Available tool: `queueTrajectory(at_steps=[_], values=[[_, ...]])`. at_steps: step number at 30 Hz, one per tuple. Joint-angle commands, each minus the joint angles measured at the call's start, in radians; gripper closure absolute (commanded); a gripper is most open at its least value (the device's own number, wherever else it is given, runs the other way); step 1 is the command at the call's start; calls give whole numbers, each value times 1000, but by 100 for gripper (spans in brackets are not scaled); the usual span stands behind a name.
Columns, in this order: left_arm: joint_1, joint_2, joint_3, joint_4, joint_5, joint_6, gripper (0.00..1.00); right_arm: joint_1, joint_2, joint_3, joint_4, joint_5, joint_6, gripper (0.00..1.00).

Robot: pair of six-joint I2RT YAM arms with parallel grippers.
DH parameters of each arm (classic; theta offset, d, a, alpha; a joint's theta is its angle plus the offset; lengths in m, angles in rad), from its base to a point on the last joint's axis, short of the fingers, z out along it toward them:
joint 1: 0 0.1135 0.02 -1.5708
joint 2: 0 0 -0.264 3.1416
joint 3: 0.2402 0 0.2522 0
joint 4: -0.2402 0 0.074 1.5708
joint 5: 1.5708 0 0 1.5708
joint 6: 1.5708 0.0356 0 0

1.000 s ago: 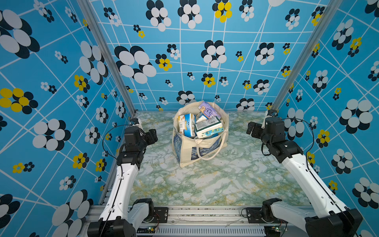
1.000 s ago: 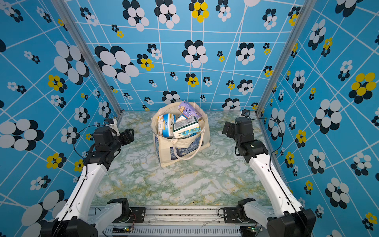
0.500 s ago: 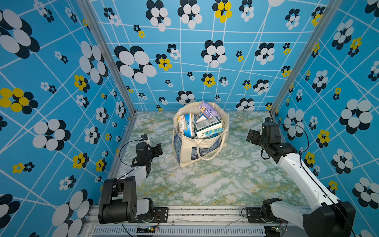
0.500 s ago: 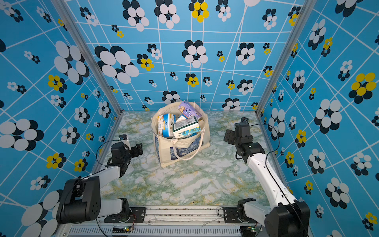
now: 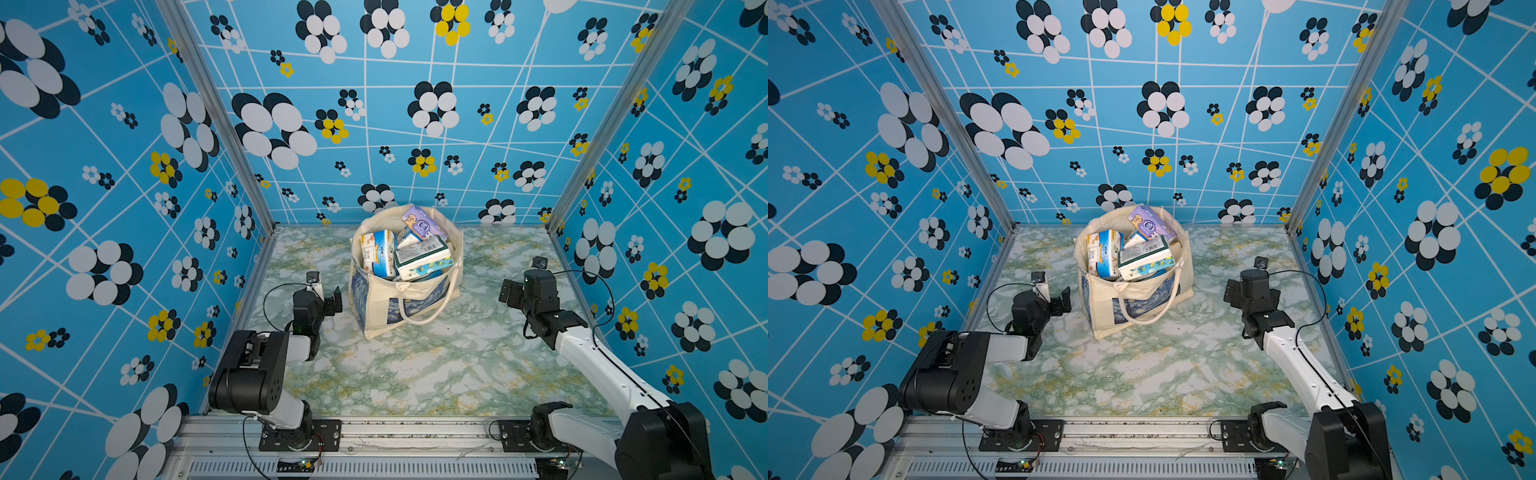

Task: Put tissues into the canvas bag
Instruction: Reset both arms

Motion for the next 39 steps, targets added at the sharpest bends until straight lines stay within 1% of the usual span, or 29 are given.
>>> queueTrajectory(at_steps=[1, 5, 8, 11, 13, 15, 16, 18, 19, 20, 22, 23, 25, 39], values=[[7, 6, 11, 5, -23, 18, 1, -5, 16, -86, 245, 92, -106, 1], [7, 5, 13, 0, -23, 18, 1, -5, 56, -192, 450, 105, -171, 1], [7, 6, 13, 2, -21, 18, 1, -7, 105, -271, 654, 72, -181, 1], [8, 6, 13, 0, -20, 18, 1, -8, 205, -341, 916, 19, -239, 1], [9, 6, 12, 0, -17, 16, 1, -15, 291, -373, 1080, 32, -261, 1], [11, 5, 14, -2, -14, 16, 1, -39, 348, -389, 1152, 15, -235, 1], [12, 6, 14, -3, -11, 15, 1, -44, 386, -406, 1214, 3, -225, 1], [12, 6, 14, -3, -9, 15, 1, -88, 463, -432, 1349, -15, -208, 1], [13, 6, 15, -3, -8, 15, 1, -93, 455, -433, 1334, -23, -204, 1], [14, 6, 14, -4, -6, 15, 1, -99, 424, -417, 1242, -34, -188, 1], [14, 6, 14, -4, -7, 15, 1, -148, 425, -323, 1072, -111, -153, 1], [13, 6, 15, -4, -5, 15, 1, -151, 418, -307, 1028, -164, -169, 1], [14, 6, 15, -4, -5, 15, 1, -155, 422, -304, 1035, -203, -176, 1], [13, 6, 15, -5, -6, 15, 1, -154, 423, -308, 1043, -218, -188, 1]])
